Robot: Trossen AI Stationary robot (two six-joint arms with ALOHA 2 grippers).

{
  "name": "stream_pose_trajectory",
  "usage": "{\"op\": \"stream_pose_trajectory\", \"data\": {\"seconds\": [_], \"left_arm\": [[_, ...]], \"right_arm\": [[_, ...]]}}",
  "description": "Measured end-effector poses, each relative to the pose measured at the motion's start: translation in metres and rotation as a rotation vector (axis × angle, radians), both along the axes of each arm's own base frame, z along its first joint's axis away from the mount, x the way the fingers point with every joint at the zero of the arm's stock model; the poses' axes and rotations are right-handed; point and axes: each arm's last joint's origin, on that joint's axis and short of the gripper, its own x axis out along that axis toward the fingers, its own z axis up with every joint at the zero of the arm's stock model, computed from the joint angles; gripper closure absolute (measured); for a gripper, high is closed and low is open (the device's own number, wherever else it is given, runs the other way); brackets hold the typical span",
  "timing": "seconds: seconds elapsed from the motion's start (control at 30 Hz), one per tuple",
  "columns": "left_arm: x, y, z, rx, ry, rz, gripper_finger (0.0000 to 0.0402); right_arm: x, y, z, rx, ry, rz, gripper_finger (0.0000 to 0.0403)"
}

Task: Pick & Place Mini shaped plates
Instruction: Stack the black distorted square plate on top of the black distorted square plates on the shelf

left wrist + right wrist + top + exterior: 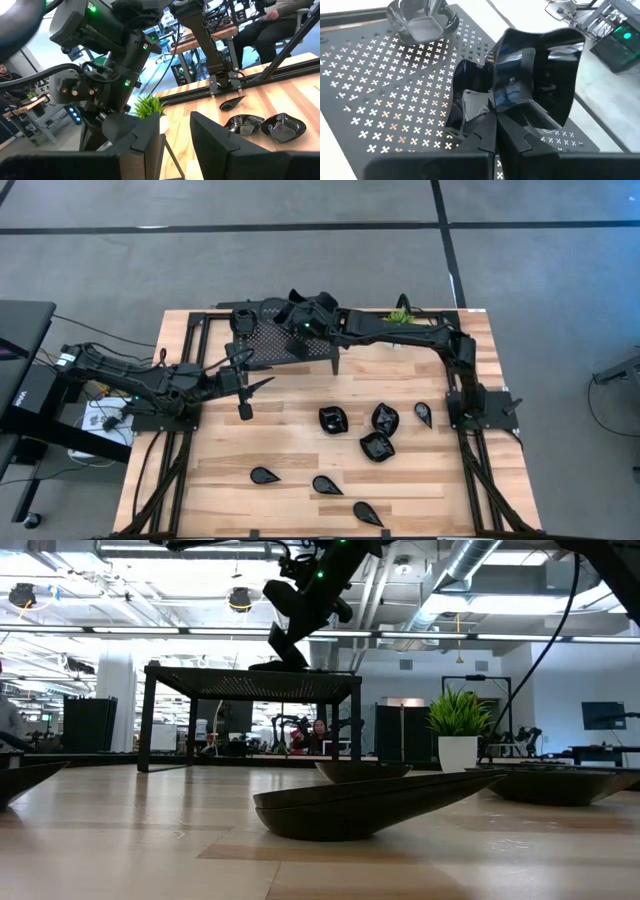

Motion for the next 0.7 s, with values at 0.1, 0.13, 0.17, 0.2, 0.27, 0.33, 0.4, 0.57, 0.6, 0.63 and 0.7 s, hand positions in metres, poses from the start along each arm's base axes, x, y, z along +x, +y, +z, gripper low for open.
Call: {"op": "stream_pose_trajectory", "data": {"seconds": [0.1,0.13,0.17,0.2,0.27,0.33,0.4,0.57,0.6,0.63,0.7], "left_arm": [[0.0,0.0,0.0001,0.0,-0.001,0.0,0.0291],[0.0,-0.0001,0.0001,0.0,-0.001,0.0,0.0291],[0.0,0.0,0.0001,0.0,-0.001,0.0,0.0291],[0.0,0.0,0.0001,0.0,-0.002,0.0,0.0291],[0.0,0.0,0.0002,-0.001,-0.002,0.0,0.0291],[0.0,-0.0001,0.0002,-0.001,-0.002,0.0,0.0291],[0.0,0.0,0.0002,-0.001,-0.002,0.0,0.0291],[0.0,0.0,0.0002,-0.001,-0.002,0.0,0.0291],[0.0,0.0,0.0002,-0.001,-0.002,0.0,0.0291],[0.0,0.0,0.0002,-0.001,-0.002,0.0,0.0291],[0.0,-0.0001,0.0002,-0.001,-0.002,0.0,0.0291]], "right_arm": [[-0.0005,-0.0028,-0.0003,0.013,-0.009,-0.01,0.0387],[-0.0004,-0.0041,-0.0009,0.03,-0.018,-0.009,0.0382],[-0.0004,-0.005,-0.0017,0.046,-0.021,-0.003,0.0377],[-0.0002,-0.0054,-0.0022,0.057,-0.023,0.007,0.0371],[-0.0001,-0.006,-0.0022,0.068,-0.026,0.018,0.0357],[-0.0002,-0.0067,-0.0021,0.069,-0.028,0.018,0.0345],[-0.0001,-0.0067,-0.0023,0.069,-0.027,0.018,0.0335],[0.0,-0.0067,-0.0022,0.069,-0.03,0.018,0.0321],[0.0001,-0.0067,-0.002,0.069,-0.031,0.018,0.032],[0.0005,-0.0068,-0.0016,0.069,-0.04,0.016,0.032],[0.002,-0.0072,0.0002,0.078,-0.077,0.005,0.032]]}}
